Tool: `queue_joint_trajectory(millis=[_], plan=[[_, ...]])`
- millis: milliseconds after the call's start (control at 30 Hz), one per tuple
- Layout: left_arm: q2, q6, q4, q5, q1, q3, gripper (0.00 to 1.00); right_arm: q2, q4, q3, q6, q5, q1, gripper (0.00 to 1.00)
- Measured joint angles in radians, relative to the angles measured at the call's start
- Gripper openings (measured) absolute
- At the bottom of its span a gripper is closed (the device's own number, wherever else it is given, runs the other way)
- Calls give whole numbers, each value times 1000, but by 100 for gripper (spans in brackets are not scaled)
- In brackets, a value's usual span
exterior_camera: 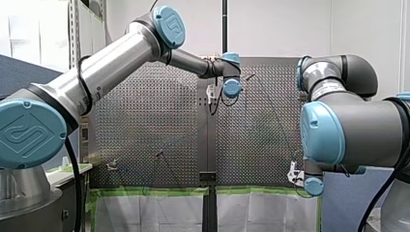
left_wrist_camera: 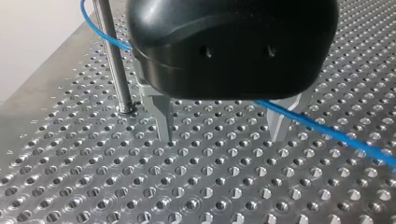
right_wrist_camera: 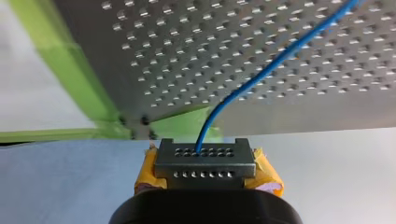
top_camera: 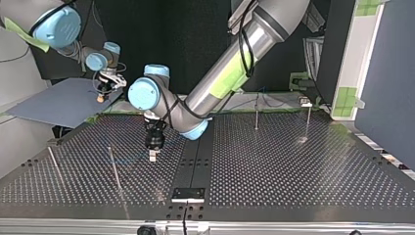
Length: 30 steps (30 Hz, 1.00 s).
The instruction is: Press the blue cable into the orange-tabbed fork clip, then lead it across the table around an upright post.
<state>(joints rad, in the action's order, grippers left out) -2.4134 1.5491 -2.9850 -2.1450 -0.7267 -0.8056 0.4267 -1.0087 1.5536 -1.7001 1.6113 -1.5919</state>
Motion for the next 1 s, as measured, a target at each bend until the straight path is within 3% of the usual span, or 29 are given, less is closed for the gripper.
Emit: queue_joint_trajectory(millis=[467, 867, 1000], plan=[[0, 7, -26, 3, 4, -1, 100, -14, 7, -6, 8, -2, -6, 0], [1, 105, -68, 99, 11, -1, 100, -16, 16, -6, 5, -5, 1, 0], [2, 138, -98, 108, 8, -1, 100, -16, 18, -8, 3, -4, 2, 0]])
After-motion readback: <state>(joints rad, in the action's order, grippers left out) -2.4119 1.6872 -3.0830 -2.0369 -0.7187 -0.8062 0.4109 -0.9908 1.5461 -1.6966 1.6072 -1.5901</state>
